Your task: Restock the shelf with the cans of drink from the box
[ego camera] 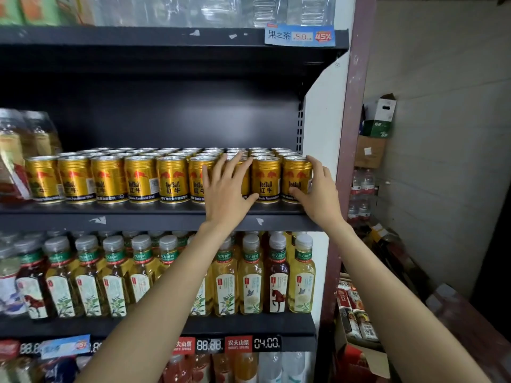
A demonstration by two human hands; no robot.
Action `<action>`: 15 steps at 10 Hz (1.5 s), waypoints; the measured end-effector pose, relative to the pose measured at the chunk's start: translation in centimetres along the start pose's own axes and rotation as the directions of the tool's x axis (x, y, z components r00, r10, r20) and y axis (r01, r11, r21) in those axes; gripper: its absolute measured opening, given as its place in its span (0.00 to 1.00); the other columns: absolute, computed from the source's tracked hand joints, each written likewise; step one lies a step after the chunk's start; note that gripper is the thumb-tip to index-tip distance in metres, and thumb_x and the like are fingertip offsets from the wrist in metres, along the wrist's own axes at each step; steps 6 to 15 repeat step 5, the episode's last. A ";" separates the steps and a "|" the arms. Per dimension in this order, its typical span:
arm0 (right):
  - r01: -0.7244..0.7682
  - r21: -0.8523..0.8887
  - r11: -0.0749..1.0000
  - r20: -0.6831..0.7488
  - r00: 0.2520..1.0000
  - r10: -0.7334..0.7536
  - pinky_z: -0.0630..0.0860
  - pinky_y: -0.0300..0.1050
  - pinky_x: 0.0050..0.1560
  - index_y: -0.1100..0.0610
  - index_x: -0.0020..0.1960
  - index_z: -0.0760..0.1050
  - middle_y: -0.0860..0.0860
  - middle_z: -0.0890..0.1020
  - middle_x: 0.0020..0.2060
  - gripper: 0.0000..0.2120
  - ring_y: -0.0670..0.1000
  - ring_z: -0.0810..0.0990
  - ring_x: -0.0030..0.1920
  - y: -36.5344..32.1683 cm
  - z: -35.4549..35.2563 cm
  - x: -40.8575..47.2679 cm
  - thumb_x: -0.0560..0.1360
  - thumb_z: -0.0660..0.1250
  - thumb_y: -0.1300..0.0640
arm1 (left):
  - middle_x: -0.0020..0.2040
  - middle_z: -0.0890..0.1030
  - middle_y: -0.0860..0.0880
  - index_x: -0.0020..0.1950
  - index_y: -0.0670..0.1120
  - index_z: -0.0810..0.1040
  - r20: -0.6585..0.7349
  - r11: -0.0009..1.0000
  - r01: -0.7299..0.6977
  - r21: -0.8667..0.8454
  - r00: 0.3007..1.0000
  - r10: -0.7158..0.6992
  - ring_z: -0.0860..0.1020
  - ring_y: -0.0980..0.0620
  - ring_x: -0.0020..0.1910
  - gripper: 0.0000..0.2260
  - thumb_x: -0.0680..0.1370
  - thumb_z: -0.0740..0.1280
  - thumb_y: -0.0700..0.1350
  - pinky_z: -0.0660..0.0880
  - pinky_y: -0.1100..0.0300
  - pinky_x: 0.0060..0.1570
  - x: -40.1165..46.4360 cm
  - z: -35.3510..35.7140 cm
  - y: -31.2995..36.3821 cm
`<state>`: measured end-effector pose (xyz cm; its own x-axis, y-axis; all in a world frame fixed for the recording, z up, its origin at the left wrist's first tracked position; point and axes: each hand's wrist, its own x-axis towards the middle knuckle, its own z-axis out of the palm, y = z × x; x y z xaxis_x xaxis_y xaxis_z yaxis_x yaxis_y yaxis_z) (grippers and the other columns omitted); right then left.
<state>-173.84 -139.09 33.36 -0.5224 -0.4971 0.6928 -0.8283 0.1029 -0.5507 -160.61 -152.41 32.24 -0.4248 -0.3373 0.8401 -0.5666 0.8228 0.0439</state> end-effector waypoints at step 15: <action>0.057 -0.051 0.997 -0.151 0.986 -0.065 0.56 0.46 0.71 0.57 0.73 0.60 0.57 0.59 0.74 0.29 0.56 0.57 0.74 -2.3 0.9 -1.9 0.75 0.67 0.55 | 0.75 0.60 0.53 0.73 0.53 0.64 0.009 0.884 -0.002 -0.467 1.000 0.007 0.53 0.52 0.75 0.23 0.78 0.63 0.49 0.49 0.51 0.73 -0.9 -1.7 -2.2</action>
